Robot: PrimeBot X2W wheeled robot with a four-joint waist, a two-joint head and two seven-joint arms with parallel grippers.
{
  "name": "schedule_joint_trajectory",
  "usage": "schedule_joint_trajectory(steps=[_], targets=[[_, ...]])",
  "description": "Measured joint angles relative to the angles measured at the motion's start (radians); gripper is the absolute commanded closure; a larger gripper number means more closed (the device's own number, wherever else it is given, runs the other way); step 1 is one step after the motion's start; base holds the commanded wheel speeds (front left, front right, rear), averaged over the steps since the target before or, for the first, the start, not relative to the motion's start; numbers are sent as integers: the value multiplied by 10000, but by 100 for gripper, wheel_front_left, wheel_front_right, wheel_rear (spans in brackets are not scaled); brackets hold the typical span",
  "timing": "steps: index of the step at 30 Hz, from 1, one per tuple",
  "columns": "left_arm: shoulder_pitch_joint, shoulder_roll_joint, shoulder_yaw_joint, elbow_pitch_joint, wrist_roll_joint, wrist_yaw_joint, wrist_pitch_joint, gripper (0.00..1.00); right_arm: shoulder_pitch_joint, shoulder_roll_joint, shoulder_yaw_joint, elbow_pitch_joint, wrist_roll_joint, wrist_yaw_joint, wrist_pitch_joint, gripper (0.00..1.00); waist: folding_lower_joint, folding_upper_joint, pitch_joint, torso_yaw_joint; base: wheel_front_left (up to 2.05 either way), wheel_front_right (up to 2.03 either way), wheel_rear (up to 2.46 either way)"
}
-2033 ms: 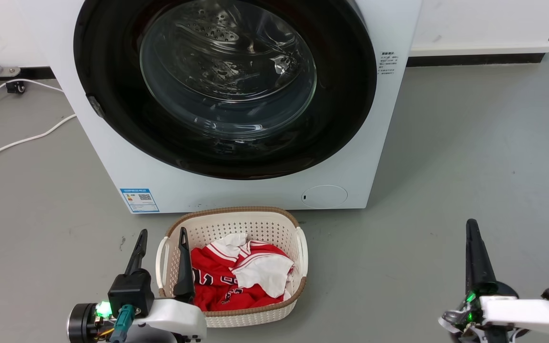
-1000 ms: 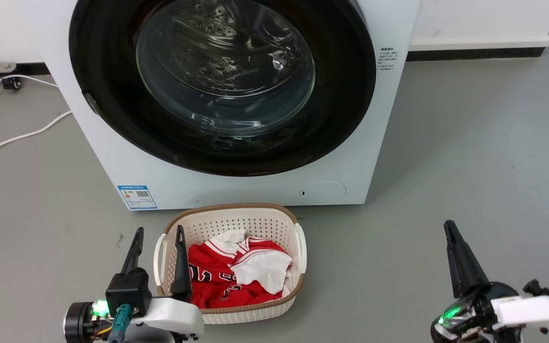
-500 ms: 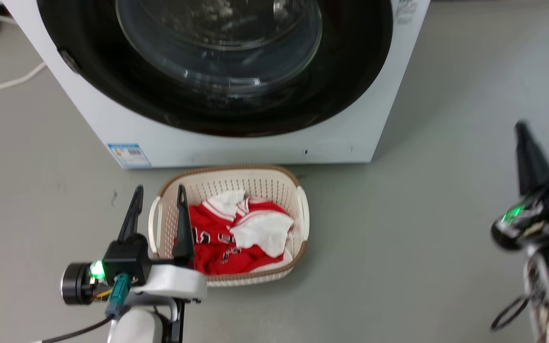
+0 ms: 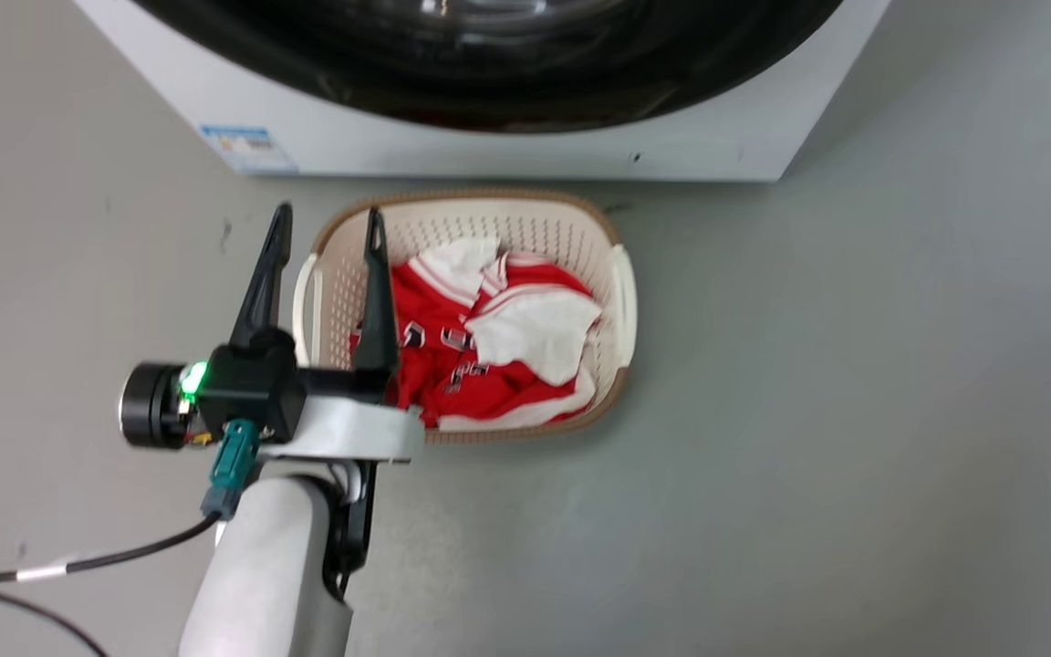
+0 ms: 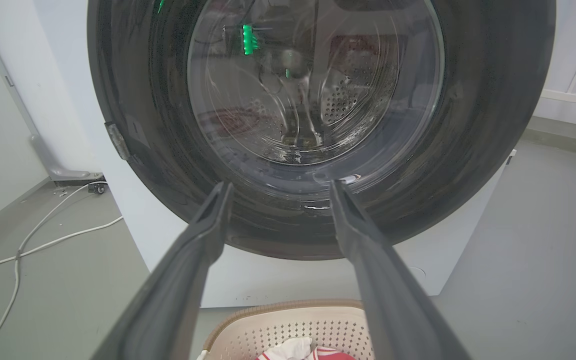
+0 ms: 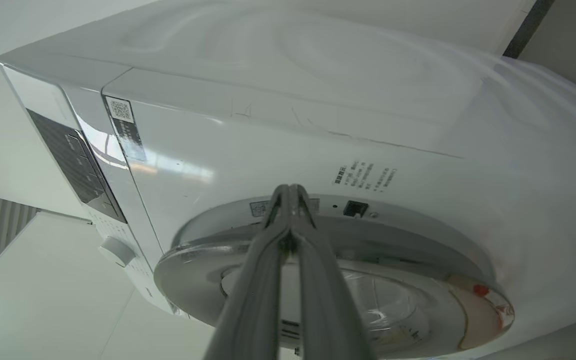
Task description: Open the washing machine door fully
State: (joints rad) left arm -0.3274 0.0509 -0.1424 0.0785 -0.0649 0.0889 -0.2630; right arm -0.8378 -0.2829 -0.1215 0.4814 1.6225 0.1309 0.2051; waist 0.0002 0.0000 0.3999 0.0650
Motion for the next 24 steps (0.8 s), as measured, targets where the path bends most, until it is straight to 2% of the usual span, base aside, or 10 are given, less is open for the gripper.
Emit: schedule_joint_trajectory(steps=[4, 16, 24], targets=[[-522, 0, -198, -98, -65, 40, 0, 0, -1132, -318, 431, 353, -506, 0, 247, 100, 0, 0, 639, 265, 0, 0, 0], [-974, -2, -616, -272, -433, 391, 0, 0, -3552, -554, 1676, 1666, -1384, 0, 1110, 100, -1, -1, 1846, 1129, 0, 0, 0], [-1021, -2, -681, -267, -502, 477, 0, 0, -4023, -662, 2197, 1937, -1565, -2, 1708, 100, -1, 0, 1960, 1221, 0, 0, 0]])
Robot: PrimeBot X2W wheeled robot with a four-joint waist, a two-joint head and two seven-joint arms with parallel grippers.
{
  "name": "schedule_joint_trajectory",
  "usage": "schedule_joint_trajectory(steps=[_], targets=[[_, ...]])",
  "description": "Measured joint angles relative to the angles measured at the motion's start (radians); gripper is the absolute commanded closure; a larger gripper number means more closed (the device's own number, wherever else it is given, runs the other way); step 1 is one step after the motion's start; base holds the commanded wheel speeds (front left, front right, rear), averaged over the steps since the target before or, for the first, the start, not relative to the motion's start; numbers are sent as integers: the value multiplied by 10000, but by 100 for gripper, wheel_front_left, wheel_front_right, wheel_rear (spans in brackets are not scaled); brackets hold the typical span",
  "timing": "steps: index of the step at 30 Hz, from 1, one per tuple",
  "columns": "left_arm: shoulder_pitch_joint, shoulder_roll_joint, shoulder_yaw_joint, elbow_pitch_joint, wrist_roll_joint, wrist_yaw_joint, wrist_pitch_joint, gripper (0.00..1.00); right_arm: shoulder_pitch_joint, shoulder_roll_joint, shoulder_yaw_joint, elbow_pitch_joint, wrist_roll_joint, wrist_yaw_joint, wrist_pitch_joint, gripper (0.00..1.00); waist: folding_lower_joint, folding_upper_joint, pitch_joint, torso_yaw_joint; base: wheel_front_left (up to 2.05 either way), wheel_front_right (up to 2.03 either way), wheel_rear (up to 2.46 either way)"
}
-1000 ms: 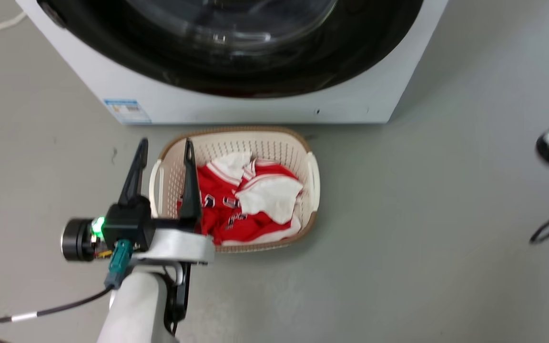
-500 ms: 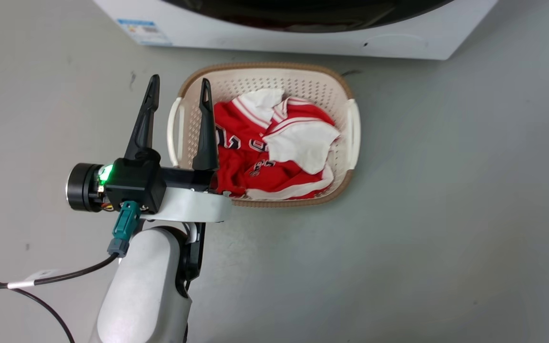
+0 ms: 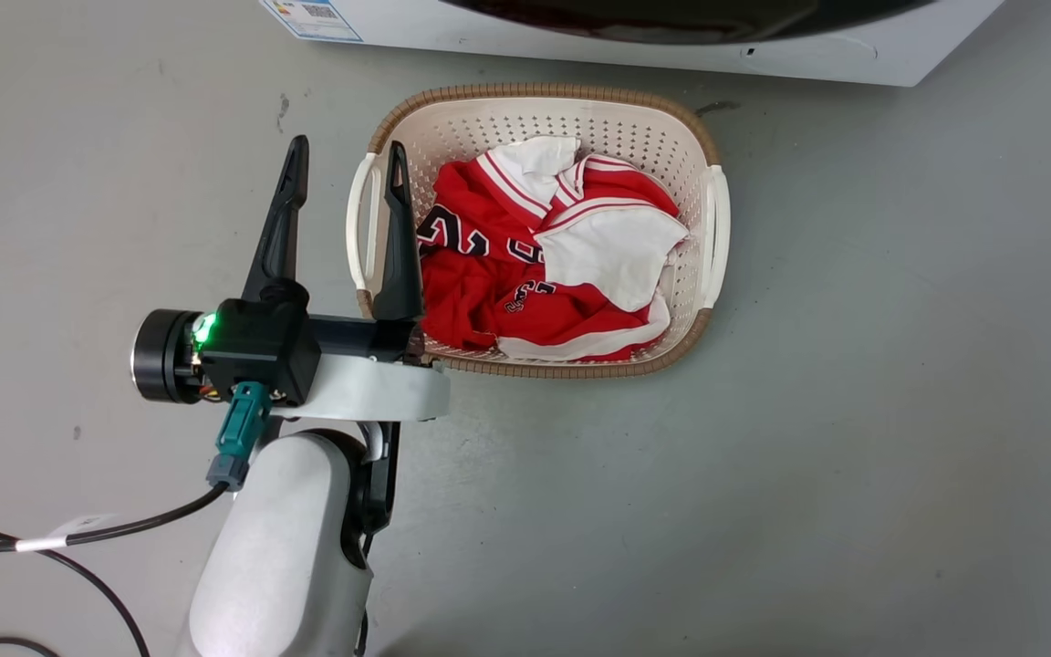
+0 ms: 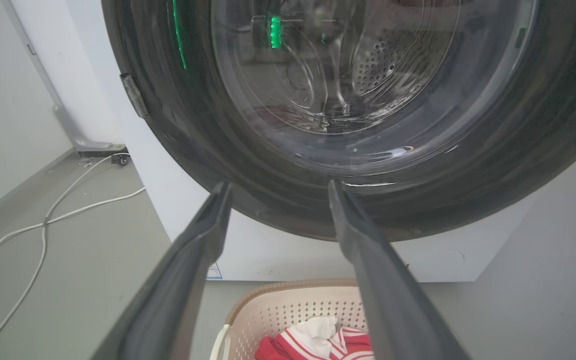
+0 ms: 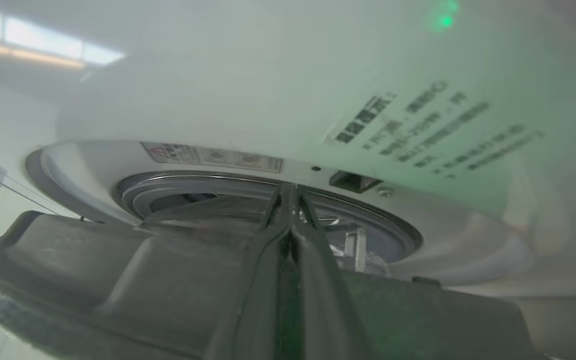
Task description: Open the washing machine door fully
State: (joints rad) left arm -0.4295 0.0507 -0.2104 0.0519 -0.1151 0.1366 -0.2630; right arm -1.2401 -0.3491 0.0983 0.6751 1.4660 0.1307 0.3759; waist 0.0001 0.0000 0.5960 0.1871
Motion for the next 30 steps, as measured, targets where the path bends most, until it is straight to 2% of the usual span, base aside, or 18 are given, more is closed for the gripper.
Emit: schedule_joint_trajectory(steps=[14, 30], targets=[[-3, -2, 211, 92, 61, 6, 0, 0, 901, 109, 665, -706, 221, 0, 1062, 100, 0, 0, -362, -267, 0, 0, 0], [789, 0, 453, 297, 184, -146, 0, 0, 3549, 431, 1463, -2205, 1093, 0, 2871, 100, -2, 0, -1665, -476, 0, 0, 0]])
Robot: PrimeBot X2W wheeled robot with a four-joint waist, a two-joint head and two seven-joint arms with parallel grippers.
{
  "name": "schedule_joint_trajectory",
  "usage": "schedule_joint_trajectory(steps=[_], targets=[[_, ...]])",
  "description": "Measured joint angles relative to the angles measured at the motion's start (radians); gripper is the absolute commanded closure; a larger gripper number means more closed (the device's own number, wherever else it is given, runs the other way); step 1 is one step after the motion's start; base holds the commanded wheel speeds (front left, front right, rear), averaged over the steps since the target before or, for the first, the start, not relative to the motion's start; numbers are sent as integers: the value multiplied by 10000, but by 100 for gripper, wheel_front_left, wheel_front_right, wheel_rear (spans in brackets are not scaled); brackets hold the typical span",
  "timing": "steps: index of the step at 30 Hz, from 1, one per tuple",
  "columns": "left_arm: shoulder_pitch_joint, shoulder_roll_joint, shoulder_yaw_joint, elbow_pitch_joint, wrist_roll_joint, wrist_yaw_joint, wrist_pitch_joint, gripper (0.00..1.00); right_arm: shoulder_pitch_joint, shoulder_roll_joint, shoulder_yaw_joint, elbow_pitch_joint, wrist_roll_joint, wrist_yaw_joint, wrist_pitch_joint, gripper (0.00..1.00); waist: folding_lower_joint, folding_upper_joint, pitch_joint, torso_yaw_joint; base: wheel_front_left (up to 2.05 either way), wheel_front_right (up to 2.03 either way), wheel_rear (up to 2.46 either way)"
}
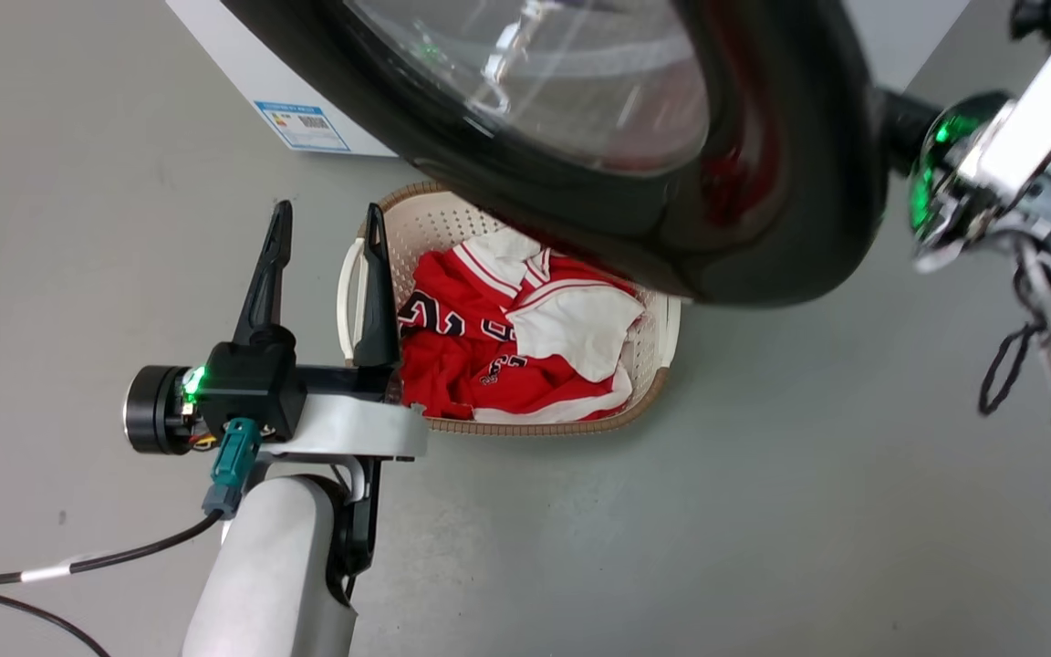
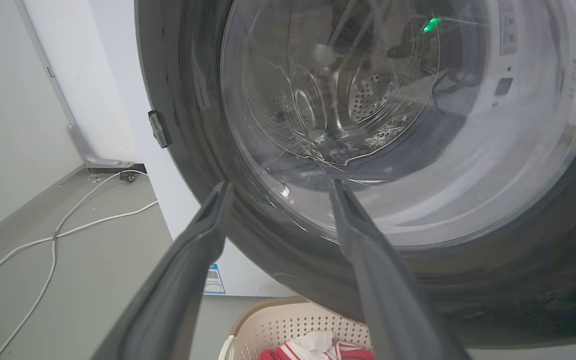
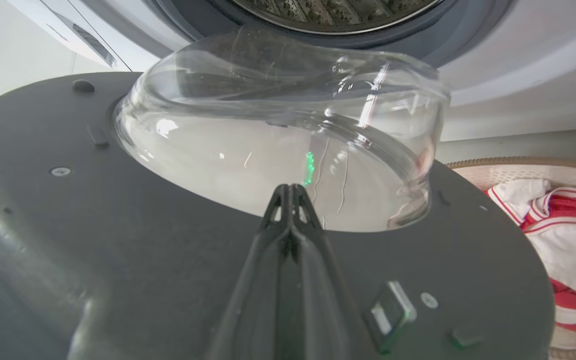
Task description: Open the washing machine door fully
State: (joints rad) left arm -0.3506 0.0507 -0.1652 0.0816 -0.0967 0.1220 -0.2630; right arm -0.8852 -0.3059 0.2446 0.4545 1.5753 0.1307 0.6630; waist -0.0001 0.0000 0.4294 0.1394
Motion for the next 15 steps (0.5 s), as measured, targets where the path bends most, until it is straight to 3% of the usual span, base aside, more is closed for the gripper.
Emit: schedule_joint_trajectory(steps=[15], targets=[[897, -2, 104, 173, 59, -38, 0, 0, 2929, 775, 782, -1883, 272, 0, 407, 100, -1, 0, -1241, 18, 0, 0, 0]])
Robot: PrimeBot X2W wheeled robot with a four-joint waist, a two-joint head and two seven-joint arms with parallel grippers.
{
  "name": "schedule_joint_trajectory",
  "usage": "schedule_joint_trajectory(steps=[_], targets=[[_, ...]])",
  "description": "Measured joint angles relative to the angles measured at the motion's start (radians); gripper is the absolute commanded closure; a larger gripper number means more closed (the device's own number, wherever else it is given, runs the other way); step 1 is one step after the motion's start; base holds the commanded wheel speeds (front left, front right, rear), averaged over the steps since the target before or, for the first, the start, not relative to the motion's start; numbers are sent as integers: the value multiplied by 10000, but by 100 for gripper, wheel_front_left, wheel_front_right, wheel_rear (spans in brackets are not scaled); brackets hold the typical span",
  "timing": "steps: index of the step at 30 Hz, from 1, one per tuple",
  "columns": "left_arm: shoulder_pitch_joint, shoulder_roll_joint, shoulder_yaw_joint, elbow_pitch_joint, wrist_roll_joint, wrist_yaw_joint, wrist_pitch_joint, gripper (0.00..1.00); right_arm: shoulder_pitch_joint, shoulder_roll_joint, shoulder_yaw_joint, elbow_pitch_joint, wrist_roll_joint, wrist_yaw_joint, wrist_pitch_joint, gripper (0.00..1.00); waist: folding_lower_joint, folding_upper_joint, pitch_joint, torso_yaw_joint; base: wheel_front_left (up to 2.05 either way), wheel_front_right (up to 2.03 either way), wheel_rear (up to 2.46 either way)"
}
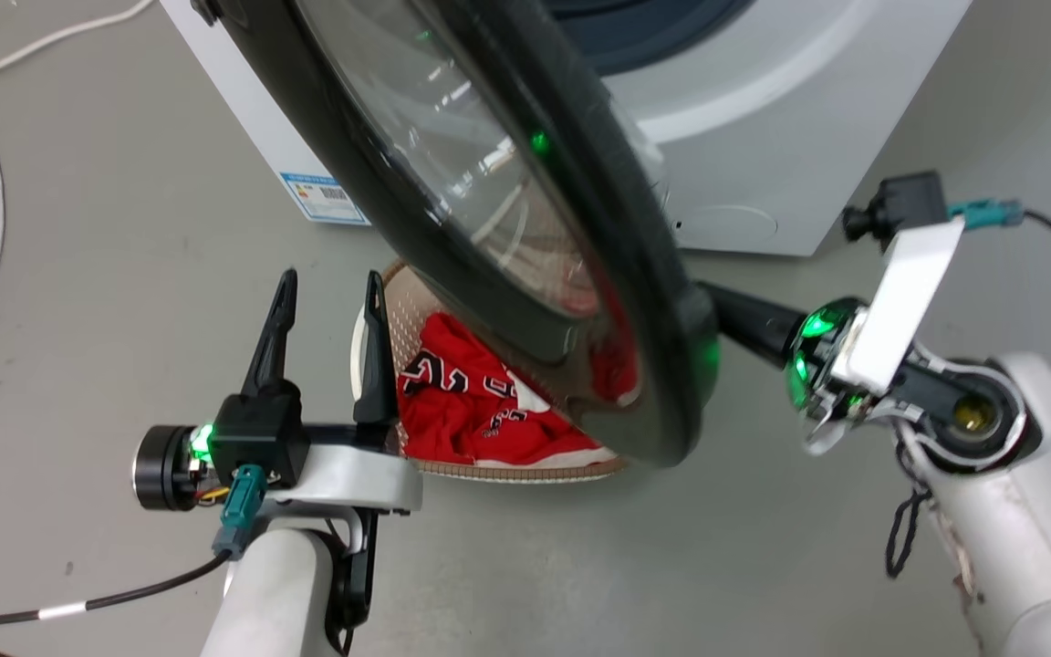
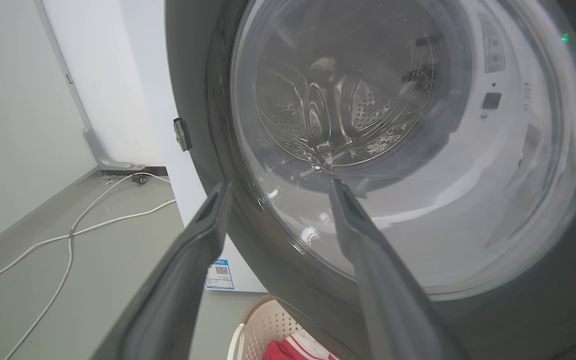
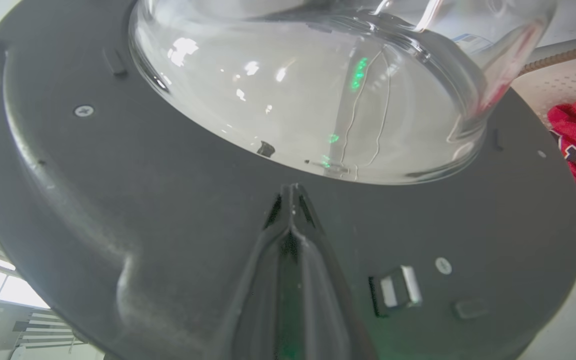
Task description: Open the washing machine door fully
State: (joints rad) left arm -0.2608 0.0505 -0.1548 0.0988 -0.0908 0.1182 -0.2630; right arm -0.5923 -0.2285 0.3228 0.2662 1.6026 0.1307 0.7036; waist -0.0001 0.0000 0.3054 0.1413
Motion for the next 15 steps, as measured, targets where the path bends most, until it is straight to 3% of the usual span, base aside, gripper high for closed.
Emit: schedule_joint_trajectory(steps=[15], targets=[[839, 2, 253, 125, 211, -125, 0, 0, 1905, 792, 594, -897, 221, 0, 182, 100, 0, 0, -1127, 99, 0, 0, 0]])
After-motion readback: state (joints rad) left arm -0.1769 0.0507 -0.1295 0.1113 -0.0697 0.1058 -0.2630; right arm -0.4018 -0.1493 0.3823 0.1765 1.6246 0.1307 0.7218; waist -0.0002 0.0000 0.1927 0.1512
